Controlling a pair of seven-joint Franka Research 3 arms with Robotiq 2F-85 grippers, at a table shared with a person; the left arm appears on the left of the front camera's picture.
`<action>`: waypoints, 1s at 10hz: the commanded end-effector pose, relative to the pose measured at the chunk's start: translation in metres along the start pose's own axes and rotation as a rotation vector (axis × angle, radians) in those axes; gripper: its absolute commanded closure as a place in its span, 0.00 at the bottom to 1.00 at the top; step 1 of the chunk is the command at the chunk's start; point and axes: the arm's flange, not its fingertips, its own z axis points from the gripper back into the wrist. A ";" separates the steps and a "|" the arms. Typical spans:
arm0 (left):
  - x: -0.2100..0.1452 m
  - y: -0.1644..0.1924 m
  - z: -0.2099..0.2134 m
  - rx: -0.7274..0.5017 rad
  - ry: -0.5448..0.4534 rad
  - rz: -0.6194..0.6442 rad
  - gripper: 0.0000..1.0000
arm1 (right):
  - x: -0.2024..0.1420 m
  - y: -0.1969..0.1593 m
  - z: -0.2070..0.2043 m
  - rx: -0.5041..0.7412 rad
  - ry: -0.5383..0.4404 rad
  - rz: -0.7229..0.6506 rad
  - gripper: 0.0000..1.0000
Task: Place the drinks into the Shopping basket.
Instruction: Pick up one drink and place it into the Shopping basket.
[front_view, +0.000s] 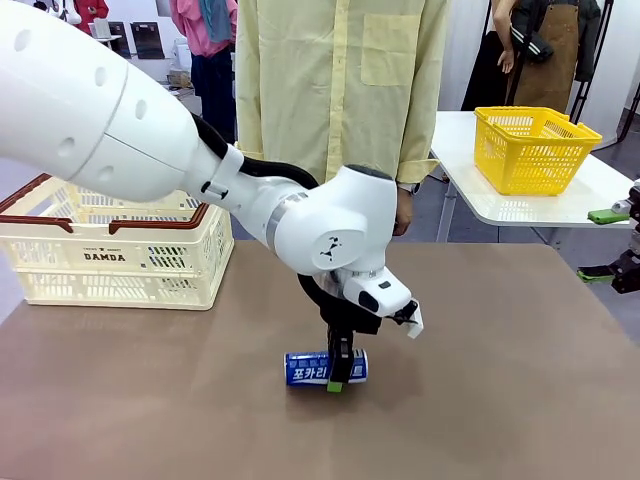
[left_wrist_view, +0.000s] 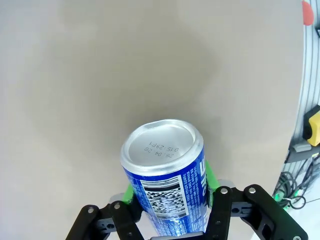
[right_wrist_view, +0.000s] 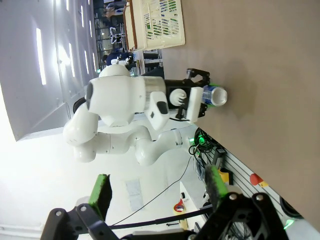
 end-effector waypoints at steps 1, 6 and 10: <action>-0.022 -0.015 0.062 0.061 -0.025 0.001 1.00 | -0.001 0.003 0.003 -0.010 0.012 -0.001 0.00; -0.052 -0.034 0.217 0.152 -0.041 -0.162 1.00 | -0.001 0.003 0.003 -0.010 0.012 -0.001 0.00; -0.071 0.001 0.253 0.149 -0.070 -0.018 1.00 | -0.001 0.003 0.003 -0.010 0.012 -0.001 0.00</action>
